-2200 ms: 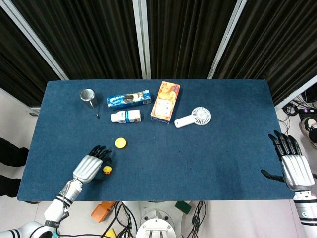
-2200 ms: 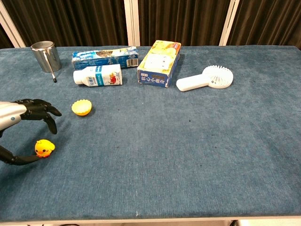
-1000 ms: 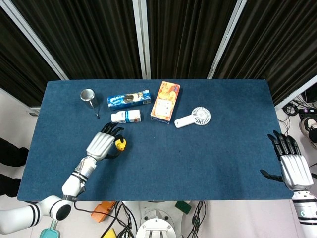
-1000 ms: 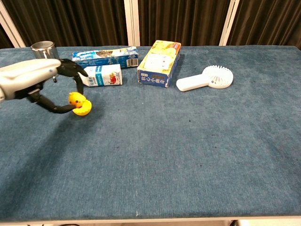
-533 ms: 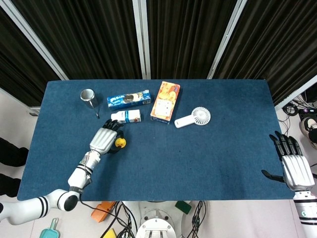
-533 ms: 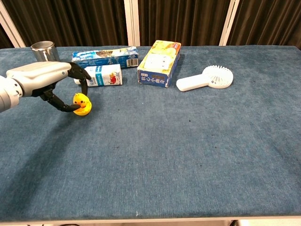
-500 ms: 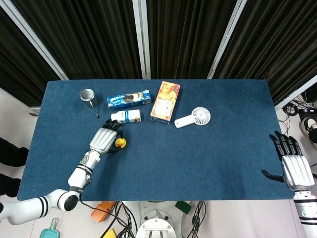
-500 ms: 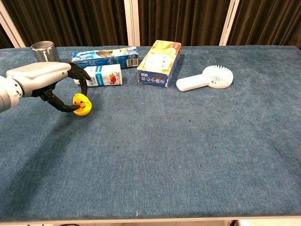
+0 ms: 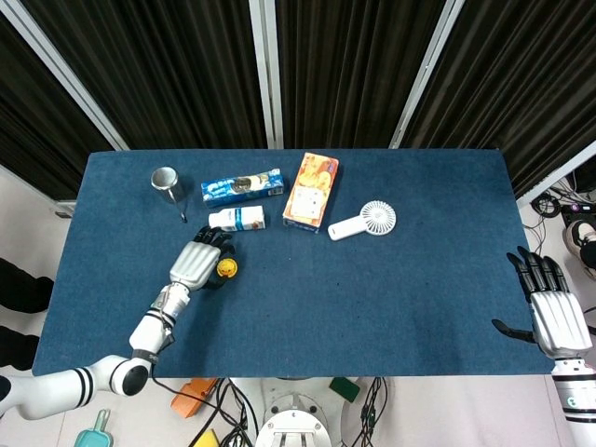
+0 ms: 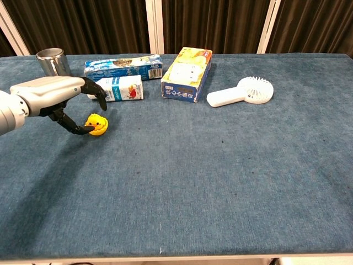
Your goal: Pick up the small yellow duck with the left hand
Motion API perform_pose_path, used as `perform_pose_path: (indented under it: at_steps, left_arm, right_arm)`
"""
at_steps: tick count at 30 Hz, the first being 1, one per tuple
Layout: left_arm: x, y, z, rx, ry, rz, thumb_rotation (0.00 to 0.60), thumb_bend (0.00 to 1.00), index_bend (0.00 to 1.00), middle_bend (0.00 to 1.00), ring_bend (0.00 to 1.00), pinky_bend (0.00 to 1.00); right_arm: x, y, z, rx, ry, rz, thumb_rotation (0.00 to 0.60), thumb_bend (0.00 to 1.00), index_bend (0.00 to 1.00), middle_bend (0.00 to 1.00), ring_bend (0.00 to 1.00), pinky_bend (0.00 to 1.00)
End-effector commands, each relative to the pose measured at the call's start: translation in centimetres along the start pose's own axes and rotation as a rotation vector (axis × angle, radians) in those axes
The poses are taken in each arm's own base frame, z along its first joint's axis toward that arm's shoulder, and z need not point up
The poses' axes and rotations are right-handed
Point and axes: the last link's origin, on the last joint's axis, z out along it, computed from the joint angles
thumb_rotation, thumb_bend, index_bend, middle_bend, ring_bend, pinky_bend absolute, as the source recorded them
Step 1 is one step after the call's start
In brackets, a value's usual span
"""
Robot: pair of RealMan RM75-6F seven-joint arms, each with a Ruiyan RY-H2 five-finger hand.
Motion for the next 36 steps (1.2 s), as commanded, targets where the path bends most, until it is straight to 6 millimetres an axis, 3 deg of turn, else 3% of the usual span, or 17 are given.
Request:
perform_pose_path:
  at_steps: [1,8,15,21,30,36]
  left_arm:
    - [0.1,-0.1,-0.2,0.001,0.004,0.002,0.6,0.3,0.31,0.14,0.02,0.0]
    - [2.3,-2.2,-2.7,0.04,0.109,-0.033,0.6,0.3,0.29,0.14,0.02,0.0]
    - [4.0,-7.9,-8.2,0.193,0.24,-0.102,0.6,0.21,0.23,0.14,0.02,0.0]
    - [4.1,-11.1,-13.4,0.262,0.308,-0.128,0.6,0.15,0.22,0.14,0.03,0.0]
    - [3.5,-12.6,-20.4,0.328,0.35,-0.104,0.6,0.15,0.22,0.14,0.03,0.0]
    - [3.4,-12.9,-23.5,0.374,0.37,-0.076,0.6,0.15,0.22,0.14,0.04,0.0]
  right_arm:
    - [0.0,-0.1,0.0,0.001,0.0,0.0,0.6,0.15,0.0,0.04,0.0,0.07]
    - [0.1,-0.1,0.0,0.001,0.002,0.0,0.6,0.15,0.0,0.04,0.0,0.07]
    - [0.2,0.3,-0.3,-0.006,0.008,0.007,0.6,0.15,0.0,0.04,0.0,0.07]
    - [0.1,0.4,-0.4,-0.004,0.01,0.007,0.6,0.15,0.0,0.04,0.0,0.07]
    - [0.0,0.2,-0.6,0.002,0.014,0.007,0.6,0.15,0.0,0.04,0.0,0.07]
    - [-0.1,0.0,-0.4,0.008,0.012,0.002,0.6,0.15,0.0,0.04,0.0,0.07]
